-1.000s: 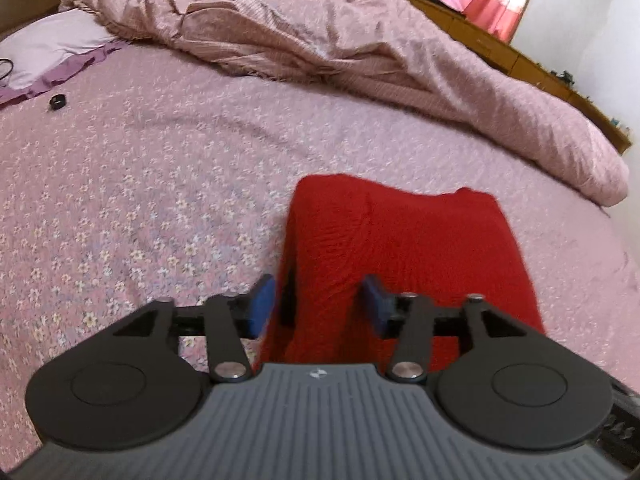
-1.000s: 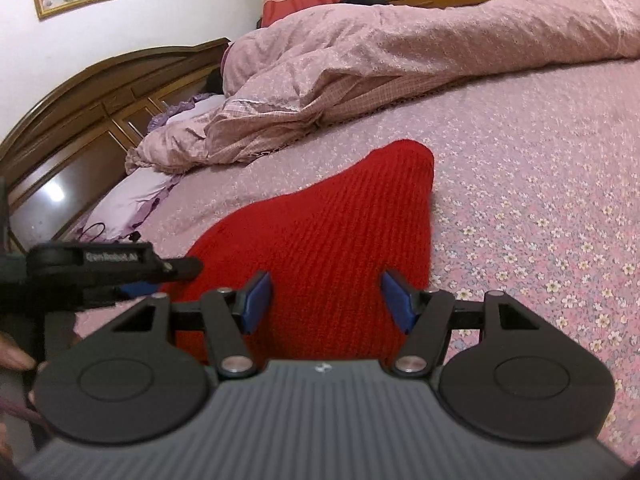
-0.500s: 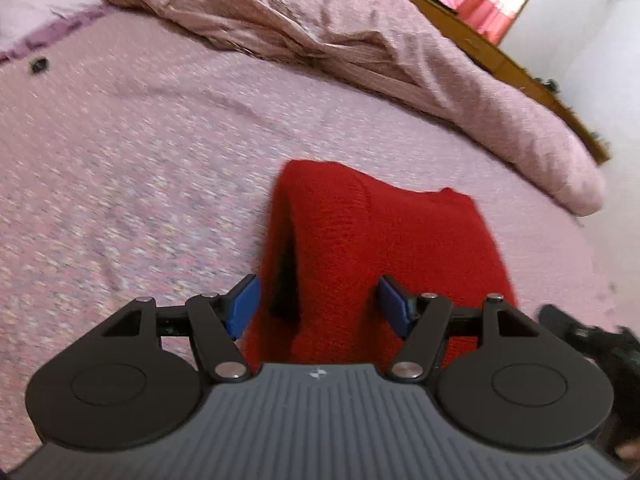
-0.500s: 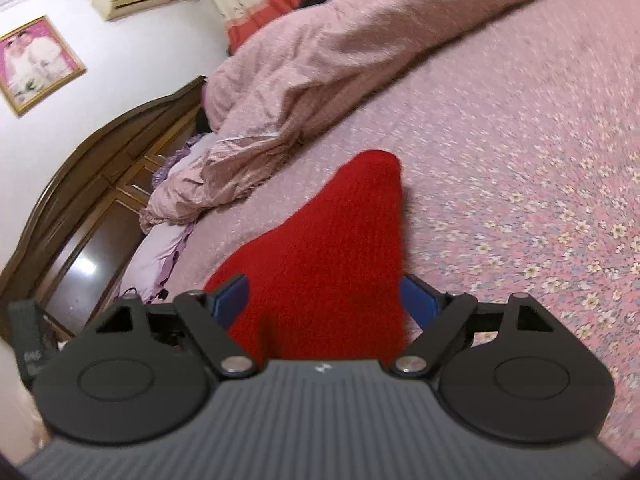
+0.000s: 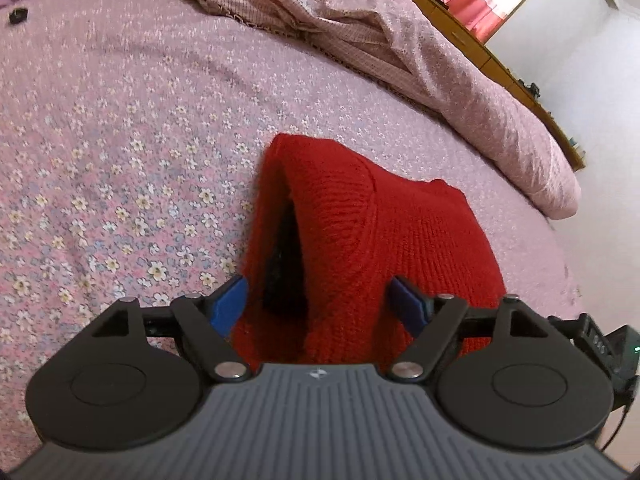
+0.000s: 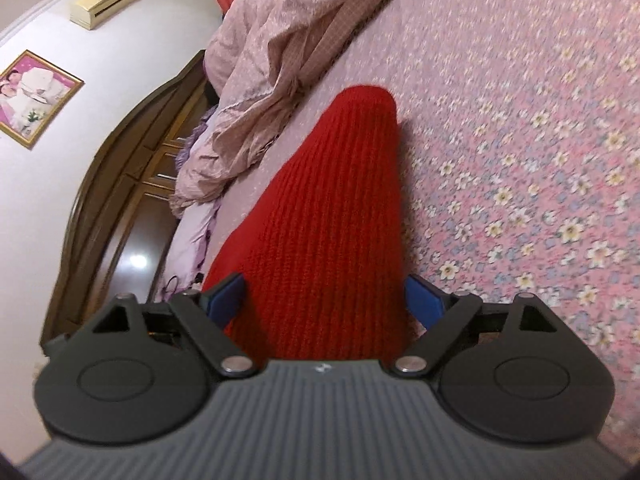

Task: Fold small clothes

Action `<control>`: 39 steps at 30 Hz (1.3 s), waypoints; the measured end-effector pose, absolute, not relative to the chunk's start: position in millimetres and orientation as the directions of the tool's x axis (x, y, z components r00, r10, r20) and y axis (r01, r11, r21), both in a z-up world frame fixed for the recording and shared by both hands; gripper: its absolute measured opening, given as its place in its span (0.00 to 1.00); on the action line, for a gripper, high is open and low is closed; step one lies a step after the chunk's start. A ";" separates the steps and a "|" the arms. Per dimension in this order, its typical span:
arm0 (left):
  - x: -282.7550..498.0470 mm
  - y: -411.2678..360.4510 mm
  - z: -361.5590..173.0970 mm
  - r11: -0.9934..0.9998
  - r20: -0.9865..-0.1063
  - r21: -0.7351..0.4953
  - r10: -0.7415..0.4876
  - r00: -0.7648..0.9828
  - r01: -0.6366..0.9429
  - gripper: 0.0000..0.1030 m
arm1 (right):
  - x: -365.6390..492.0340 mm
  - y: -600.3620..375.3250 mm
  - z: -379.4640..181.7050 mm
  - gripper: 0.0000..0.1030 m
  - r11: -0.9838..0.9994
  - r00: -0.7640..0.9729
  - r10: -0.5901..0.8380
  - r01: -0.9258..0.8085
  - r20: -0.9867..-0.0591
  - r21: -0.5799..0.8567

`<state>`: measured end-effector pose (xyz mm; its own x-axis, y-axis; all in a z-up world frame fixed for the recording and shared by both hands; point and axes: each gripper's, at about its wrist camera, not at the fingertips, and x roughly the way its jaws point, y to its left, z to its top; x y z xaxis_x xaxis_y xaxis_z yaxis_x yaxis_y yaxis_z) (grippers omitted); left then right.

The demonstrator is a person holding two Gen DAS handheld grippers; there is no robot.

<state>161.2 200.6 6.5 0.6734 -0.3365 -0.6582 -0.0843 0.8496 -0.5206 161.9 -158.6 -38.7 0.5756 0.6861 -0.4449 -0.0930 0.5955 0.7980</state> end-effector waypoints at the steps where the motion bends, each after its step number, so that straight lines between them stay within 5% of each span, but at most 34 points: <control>1: 161.9 201.0 5.2 0.847 -0.656 -0.526 -0.342 0.673 -0.082 0.79 | 163.4 -157.2 -40.6 0.87 0.589 0.572 0.692 -0.094 -0.441 0.803; 12: 165.9 208.7 -3.9 0.807 -0.630 -0.586 -0.399 0.666 -0.070 0.79 | 171.6 -144.0 -44.5 0.89 0.584 0.545 0.717 -0.131 -0.434 0.801; 23: 161.9 206.2 -0.6 0.781 -0.601 -0.623 -0.435 0.670 -0.053 0.78 | 165.2 -150.1 -25.1 0.59 0.527 0.590 0.721 -0.125 -0.364 0.841; 39: 140.7 107.5 27.2 0.781 -0.589 -0.609 -0.560 0.583 0.136 0.76 | 116.8 -230.1 16.0 0.57 0.528 0.664 0.664 -0.091 -0.344 0.844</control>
